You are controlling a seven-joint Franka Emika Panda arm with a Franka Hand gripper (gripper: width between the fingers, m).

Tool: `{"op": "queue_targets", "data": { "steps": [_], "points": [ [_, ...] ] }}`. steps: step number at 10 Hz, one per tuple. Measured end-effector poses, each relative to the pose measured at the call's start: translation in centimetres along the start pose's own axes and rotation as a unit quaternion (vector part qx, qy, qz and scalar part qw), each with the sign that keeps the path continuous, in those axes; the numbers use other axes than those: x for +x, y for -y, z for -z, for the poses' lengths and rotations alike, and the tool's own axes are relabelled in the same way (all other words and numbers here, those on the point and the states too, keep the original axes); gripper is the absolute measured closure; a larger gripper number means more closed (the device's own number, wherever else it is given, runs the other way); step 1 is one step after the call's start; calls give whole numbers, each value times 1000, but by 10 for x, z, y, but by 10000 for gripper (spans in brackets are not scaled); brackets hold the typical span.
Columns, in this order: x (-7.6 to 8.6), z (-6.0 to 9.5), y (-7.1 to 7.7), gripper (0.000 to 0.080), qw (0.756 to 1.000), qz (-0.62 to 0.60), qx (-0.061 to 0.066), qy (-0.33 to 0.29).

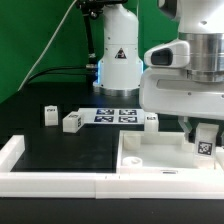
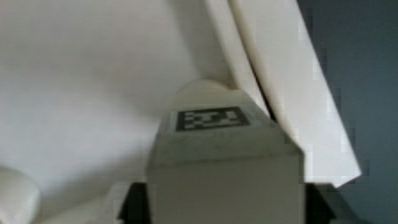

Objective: Assemble one leg

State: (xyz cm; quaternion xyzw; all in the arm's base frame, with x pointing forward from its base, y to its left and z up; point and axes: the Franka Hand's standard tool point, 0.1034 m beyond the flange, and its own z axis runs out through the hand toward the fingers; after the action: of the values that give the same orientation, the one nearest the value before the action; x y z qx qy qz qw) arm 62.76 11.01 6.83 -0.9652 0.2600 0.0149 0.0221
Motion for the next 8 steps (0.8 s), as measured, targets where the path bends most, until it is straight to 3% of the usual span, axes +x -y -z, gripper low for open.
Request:
{"op": "queue_targets", "data": {
  "steps": [4, 6, 7, 8],
  "points": [
    [8, 2, -16, 484, 983, -183, -17, -23],
    [12, 2, -22, 484, 975, -219, -23, -31],
    [11, 2, -22, 402, 976, -214, -23, -31],
    [11, 2, -22, 264, 976, -214, -23, -31]
  ]
}}
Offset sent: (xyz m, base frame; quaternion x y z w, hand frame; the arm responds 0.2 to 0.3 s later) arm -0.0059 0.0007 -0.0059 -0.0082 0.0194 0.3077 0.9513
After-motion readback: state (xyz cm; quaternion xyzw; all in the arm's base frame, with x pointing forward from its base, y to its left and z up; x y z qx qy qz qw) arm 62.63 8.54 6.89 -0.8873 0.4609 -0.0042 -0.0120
